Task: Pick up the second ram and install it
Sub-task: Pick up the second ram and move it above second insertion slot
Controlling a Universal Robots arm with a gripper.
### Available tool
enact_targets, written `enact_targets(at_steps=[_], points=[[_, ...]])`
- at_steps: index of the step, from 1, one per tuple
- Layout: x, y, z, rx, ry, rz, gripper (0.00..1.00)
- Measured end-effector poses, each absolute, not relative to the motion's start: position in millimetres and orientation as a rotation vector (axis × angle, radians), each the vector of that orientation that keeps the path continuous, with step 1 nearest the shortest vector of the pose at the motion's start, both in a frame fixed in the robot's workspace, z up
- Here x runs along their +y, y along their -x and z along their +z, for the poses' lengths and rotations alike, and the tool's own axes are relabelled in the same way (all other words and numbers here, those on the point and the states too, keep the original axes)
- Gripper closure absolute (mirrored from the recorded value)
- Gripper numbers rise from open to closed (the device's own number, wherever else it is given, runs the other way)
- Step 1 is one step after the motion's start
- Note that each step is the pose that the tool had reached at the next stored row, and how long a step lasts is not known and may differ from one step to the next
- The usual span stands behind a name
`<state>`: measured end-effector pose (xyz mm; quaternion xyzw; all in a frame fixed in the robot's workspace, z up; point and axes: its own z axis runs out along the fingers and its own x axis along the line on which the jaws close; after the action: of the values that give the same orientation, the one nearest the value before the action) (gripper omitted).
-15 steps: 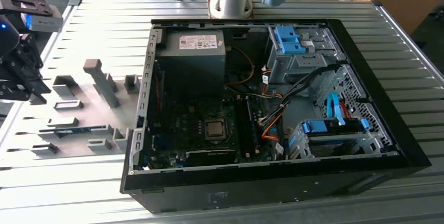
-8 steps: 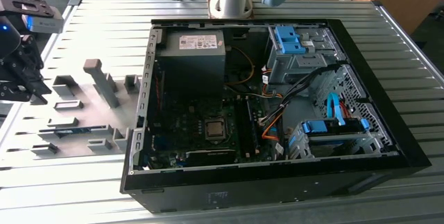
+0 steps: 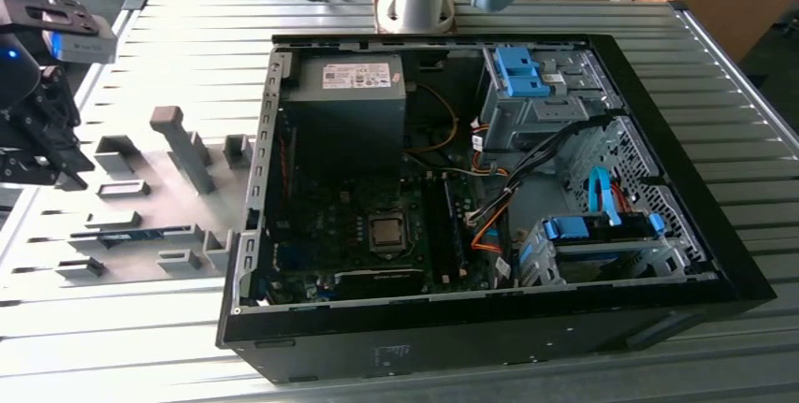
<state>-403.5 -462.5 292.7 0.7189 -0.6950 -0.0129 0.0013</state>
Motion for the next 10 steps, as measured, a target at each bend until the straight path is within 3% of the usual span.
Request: enact_targets(at_steps=[10], points=[[-462.6, 403.5, 285.3, -2.182, -2.257, -0.039, 0.69]])
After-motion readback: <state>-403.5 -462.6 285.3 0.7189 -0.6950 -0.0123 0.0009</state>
